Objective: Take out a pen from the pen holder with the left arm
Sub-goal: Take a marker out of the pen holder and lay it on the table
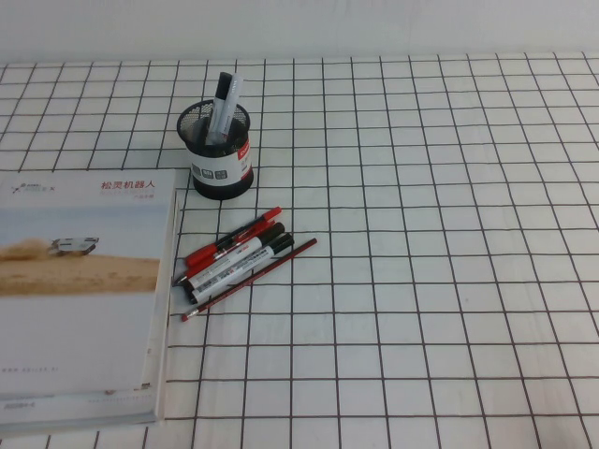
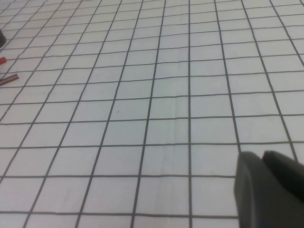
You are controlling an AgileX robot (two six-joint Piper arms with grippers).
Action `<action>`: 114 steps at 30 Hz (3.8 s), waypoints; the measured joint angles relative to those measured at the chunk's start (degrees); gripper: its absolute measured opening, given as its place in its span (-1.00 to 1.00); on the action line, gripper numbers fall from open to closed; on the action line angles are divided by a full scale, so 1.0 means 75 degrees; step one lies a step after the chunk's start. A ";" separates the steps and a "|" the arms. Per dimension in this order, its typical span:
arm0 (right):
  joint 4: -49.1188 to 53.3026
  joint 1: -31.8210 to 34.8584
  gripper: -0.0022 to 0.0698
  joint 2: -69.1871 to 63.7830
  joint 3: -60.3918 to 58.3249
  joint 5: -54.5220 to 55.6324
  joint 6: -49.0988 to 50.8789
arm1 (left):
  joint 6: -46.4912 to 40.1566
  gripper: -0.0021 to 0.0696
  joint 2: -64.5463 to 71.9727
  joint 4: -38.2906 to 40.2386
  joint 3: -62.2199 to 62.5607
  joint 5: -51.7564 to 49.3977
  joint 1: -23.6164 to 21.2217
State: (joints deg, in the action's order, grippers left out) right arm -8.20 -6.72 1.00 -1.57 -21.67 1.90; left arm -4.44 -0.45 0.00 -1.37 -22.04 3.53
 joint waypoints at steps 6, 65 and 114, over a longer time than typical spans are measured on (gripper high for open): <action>0.0000 0.0000 -0.98 0.0000 0.0000 0.0000 0.0000 | 0.0000 -0.94 0.0000 0.0000 0.0000 0.0000 0.0000; 0.0000 0.0000 -0.98 0.0000 0.0000 0.0000 0.0000 | -0.0894 -0.94 0.8605 0.2584 0.6233 0.1551 0.0257; 0.0000 0.0000 -0.98 0.0000 0.0000 0.0000 0.0000 | 0.1044 0.28 1.3760 0.0367 0.4494 1.1551 0.3165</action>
State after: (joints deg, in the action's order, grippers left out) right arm -8.20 -6.72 1.00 -1.57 -21.67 1.90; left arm 3.39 102.75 2.75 32.34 64.59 27.27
